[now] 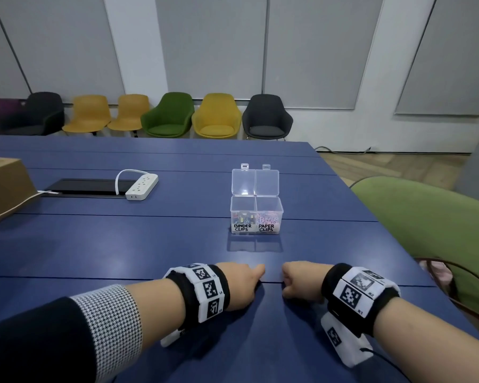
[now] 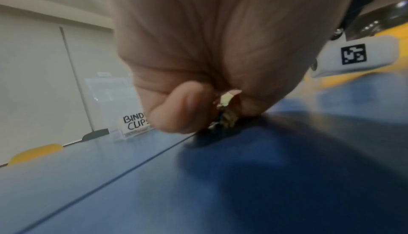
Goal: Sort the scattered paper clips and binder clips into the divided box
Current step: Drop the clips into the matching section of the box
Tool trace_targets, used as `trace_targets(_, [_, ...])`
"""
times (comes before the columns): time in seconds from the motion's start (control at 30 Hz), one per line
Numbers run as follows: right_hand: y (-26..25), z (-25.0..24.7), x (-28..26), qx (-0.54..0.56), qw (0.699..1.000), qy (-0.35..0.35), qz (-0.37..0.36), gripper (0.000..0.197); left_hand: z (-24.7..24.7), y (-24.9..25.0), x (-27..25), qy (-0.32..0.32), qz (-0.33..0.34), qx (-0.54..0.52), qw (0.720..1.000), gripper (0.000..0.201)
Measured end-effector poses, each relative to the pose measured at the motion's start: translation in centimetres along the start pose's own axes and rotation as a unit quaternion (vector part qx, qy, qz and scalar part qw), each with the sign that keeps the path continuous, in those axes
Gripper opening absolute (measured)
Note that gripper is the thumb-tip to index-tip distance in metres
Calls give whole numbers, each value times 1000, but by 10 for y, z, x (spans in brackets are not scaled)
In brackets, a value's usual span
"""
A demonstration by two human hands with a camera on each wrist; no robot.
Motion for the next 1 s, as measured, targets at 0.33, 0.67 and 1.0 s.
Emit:
trace_targets(0.33, [-8,1,-5,-21,1000,-11,18,30,3,-10,-1,-6,-96,5,995,31])
trace_targets(0.67, [-12,5,1,-41,999,-8,34,36,14,-15,-17,2,-85,29,996,28])
trace_targets(1.0, [12,0,5,336,941,12,25,19,12,-79,-26,53,-158,-636,753,32])
Point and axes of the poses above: each hand's wrist, its own x-axis towards the middle knuckle, its own z-axis out of the palm, y = z × x, the point moved 6 cm from there along x, towards the middle knuckle, and after that the axes turned 1 degree about -y, right-handed, at the moved point
